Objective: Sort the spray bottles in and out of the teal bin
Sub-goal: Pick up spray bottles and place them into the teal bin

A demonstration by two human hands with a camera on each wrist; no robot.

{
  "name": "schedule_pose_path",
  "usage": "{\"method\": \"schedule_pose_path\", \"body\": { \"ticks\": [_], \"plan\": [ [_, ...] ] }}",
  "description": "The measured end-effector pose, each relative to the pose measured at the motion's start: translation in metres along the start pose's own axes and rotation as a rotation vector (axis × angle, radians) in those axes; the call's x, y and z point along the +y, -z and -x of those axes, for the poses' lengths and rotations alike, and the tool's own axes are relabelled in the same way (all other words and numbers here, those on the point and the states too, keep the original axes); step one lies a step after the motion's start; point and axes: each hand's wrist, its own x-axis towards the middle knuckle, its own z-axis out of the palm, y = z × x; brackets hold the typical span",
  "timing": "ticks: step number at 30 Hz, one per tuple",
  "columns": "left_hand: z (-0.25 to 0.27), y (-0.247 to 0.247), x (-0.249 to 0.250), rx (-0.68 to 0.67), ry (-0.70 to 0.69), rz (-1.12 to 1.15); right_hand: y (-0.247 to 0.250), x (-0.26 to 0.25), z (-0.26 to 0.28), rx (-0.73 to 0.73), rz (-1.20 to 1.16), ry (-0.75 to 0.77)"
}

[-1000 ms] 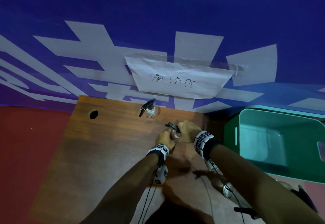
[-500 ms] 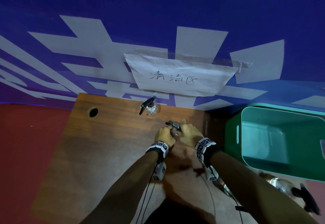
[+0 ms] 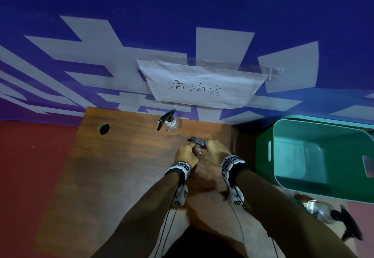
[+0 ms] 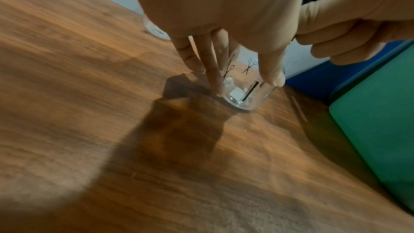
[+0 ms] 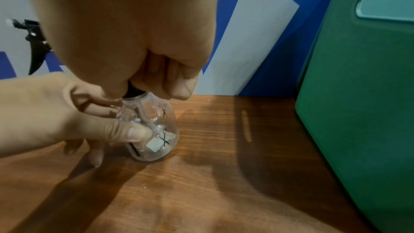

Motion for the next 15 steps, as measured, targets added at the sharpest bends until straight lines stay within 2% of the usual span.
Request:
{"method": "schedule_pose_path", "body": {
  "ticks": [3, 5, 7, 9, 13, 15],
  "plan": [
    [-0.002, 0.008, 0.000, -0.068, -0.010, -0.014, 0.000, 0.001, -0.001, -0.021, -0.014, -0.001],
    [-0.002, 0.021, 0.001, -0.143, -0.067, -0.084, 0.000, 0.001, -0.001, -0.014, -0.038, -0.012],
    [-0.004, 0.036, -0.004, -0.153, -0.109, -0.164, -0.001, 0.001, 0.001, 0.011, -0.022, -0.018],
    [-0.005, 0.053, -0.011, -0.067, -0.086, -0.196, 0.000, 0.001, 0.004, 0.041, -0.015, -0.020],
    [-0.007, 0.098, -0.017, 0.294, -0.084, -0.245, 0.008, -0.001, 0.011, 0.013, -0.022, -0.014],
    [-0.011, 0.118, -0.015, 0.404, -0.064, -0.260, 0.015, -0.004, 0.014, -0.018, 0.015, -0.003]
  ]
}}
